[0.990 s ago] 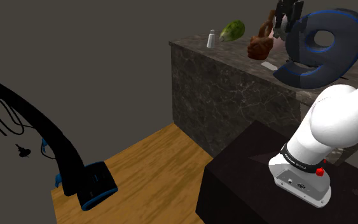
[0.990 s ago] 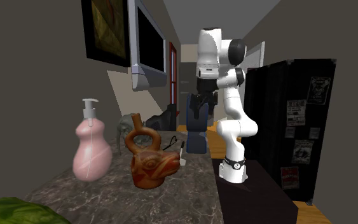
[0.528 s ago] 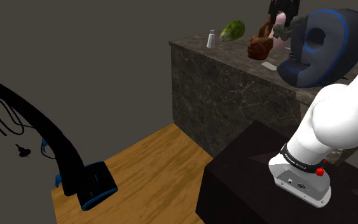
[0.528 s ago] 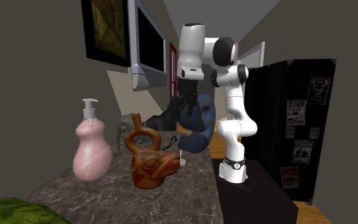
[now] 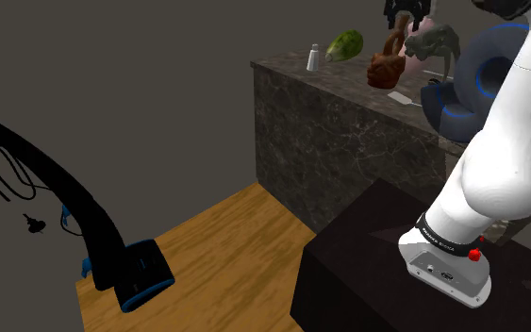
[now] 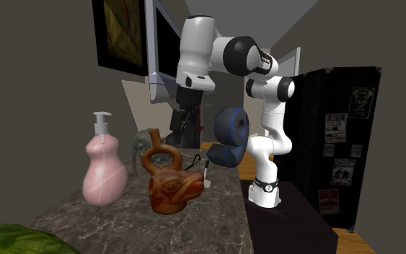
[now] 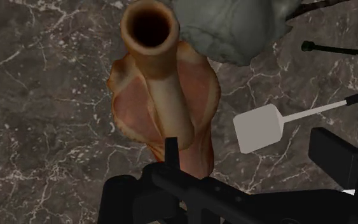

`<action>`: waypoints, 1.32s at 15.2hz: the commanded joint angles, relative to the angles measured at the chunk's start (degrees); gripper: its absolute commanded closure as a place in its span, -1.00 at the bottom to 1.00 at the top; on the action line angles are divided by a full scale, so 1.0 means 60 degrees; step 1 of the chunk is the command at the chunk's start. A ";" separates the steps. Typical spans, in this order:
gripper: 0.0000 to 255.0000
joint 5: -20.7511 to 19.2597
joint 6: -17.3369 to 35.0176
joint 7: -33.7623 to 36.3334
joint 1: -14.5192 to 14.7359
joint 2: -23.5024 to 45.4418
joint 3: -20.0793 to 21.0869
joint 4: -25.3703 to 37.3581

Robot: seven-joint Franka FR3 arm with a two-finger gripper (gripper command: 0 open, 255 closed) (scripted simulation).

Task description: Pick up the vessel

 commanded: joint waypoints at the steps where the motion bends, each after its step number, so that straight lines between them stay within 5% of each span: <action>1: -1.00 0.0740 -0.0037 -0.1177 -0.0495 0.1051 -0.0005 0.0929; 3: -1.00 0.1100 -0.0104 -0.1716 -0.0912 0.1596 0.0134 0.1502; 12: -1.00 0.0788 0.0972 -0.1375 -0.0545 0.1215 0.0143 0.0102; 13: 1.00 0.0778 0.0964 -0.1366 -0.0534 0.1204 0.0143 0.0101; 20: 1.00 0.0774 0.0971 -0.1355 -0.0526 0.1201 0.0145 0.0091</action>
